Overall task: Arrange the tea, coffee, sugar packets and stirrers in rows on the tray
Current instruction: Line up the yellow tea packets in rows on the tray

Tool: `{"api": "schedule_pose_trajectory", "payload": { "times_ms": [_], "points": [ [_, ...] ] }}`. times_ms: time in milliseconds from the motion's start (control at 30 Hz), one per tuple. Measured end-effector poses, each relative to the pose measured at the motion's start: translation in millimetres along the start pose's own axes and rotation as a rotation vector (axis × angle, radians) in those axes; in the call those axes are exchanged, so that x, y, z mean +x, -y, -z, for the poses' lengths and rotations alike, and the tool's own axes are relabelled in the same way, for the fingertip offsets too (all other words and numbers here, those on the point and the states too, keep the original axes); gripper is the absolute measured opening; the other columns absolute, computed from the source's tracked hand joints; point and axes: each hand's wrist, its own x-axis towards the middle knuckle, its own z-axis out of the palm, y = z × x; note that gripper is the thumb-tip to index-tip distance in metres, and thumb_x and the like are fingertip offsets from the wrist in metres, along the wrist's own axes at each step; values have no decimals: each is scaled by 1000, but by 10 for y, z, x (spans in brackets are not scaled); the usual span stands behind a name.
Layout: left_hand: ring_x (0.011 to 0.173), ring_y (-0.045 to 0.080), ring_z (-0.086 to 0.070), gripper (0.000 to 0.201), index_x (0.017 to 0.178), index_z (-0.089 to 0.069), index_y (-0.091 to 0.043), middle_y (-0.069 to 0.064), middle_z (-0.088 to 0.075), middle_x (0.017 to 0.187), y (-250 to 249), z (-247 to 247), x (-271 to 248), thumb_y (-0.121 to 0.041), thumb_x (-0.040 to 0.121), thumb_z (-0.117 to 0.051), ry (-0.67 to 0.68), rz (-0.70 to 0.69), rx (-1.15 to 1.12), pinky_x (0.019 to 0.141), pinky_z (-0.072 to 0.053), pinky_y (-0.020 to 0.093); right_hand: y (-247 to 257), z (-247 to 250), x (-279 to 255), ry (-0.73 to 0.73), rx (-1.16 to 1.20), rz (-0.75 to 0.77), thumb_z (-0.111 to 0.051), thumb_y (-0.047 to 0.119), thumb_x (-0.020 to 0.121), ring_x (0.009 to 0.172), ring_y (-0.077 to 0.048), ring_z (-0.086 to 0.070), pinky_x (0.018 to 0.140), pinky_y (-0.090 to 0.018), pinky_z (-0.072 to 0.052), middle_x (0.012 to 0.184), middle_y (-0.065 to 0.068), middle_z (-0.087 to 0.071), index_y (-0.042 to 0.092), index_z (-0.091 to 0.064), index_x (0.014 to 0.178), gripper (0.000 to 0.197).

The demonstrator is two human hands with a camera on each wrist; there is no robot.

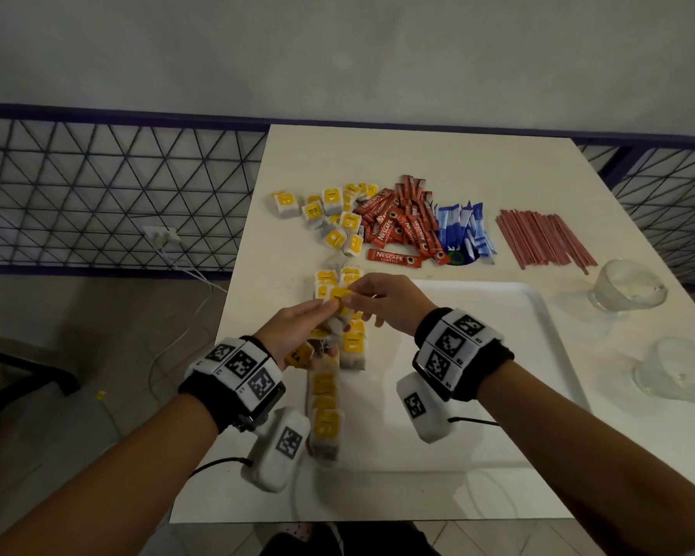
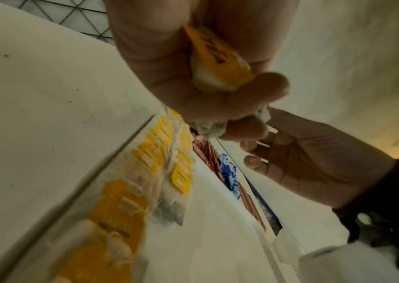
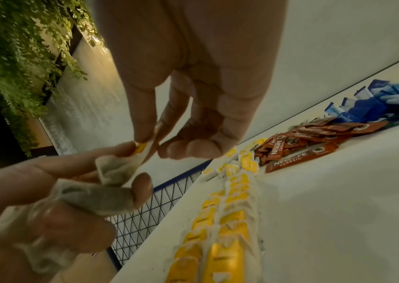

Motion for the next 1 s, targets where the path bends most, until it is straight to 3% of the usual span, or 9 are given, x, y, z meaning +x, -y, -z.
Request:
{"api": "schedule_pose_trajectory", "payload": {
  "times_ms": [67,167,400,500,700,900,1000],
  "points": [
    [41,11,-55,25,84,-65,-14,2,-66,73,-2,-25,-28,-33,93,-52,7,0,35,35,-35,13,-8,12,-14,-13,-11,-1,-63,23,87,50,1,-51,48,-13,-40,67,6,-54,12,-60,92,12],
    [43,12,-57,23,89,-67,-16,-2,-67,65,19,-30,-64,-34,92,-52,17,16,80,34,-36,13,-38,28,-45,-9,-9,-41,-64,23,86,62,-9,-50,53,-18,-42,70,4,-54,14,-59,86,10],
    [46,9,-57,27,101,-67,-20,-2,-71,87,135,19,-122,-38,93,-50,1,95,140,37,-36,13,-139,45,-151,-58,194,-67,-63,10,86,46,3,-54,49,-13,-44,63,2,-58,18,-54,71,19],
    [46,9,-56,21,97,-66,-21,-1,-69,92,183,61,-154,-33,94,-49,-8,100,179,36,-35,14,-191,28,-183,-63,163,-75,-64,11,85,48,2,-53,50,-14,-43,64,0,-58,19,-54,70,20],
    [54,16,-55,18,94,-64,-20,2,-68,92,273,206,-195,-29,94,-49,-10,113,201,38,-35,17,-378,-47,-241,-3,-12,-176,-66,16,84,65,-21,-51,56,-25,-41,65,-3,-58,22,-55,70,19],
    [46,12,-55,17,99,-63,-16,3,-67,89,313,269,-209,-27,93,-51,-34,116,177,38,-36,16,-497,-193,-276,149,-128,-257,-65,16,85,61,-13,-52,54,-19,-42,67,-2,-58,22,-55,71,18],
    [45,11,-55,19,103,-61,-14,4,-66,90,318,267,-205,-27,93,-52,-43,120,151,37,-36,17,-513,-253,-238,105,-204,-228,-66,20,85,65,-11,-50,52,-11,-41,74,1,-56,15,-62,84,6]
  ]
}}
